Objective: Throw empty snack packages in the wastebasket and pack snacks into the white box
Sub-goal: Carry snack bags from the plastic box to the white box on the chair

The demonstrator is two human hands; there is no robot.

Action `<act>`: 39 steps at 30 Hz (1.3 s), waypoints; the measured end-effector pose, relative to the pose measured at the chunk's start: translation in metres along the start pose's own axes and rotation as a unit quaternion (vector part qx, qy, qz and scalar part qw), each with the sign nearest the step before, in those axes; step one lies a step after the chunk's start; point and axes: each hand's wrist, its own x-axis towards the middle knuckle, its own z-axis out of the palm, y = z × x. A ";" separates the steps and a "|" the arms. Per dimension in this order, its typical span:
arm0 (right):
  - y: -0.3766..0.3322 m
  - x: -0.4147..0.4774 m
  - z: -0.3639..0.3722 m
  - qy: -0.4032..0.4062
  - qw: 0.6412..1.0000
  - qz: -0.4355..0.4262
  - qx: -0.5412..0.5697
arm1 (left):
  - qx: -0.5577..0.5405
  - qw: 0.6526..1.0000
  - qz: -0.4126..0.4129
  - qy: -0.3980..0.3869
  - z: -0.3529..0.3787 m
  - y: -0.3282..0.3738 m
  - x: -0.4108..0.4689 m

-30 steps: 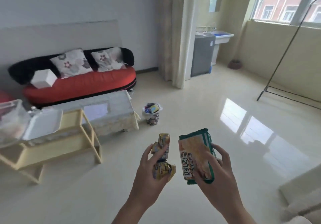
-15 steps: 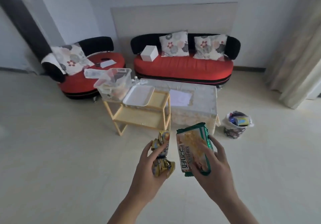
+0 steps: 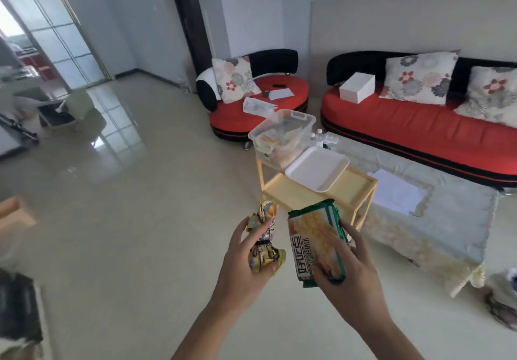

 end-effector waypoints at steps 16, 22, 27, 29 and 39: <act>-0.006 0.211 0.138 -0.041 0.999 0.004 -0.014 | -0.059 0.998 -0.024 0.000 -0.085 -0.112 0.223; -0.006 0.276 0.176 -0.005 0.999 0.036 -0.015 | -0.049 0.998 0.004 -0.034 -0.110 -0.131 0.313; 0.009 0.324 0.200 0.002 0.998 0.069 -0.005 | -0.054 0.997 0.018 -0.060 -0.108 -0.145 0.378; 0.021 0.344 0.210 0.015 0.997 0.071 -0.006 | -0.051 0.996 0.023 -0.066 -0.102 -0.152 0.403; 0.102 0.474 0.256 0.020 0.996 0.089 0.015 | -0.026 0.995 -0.002 -0.093 -0.058 -0.187 0.556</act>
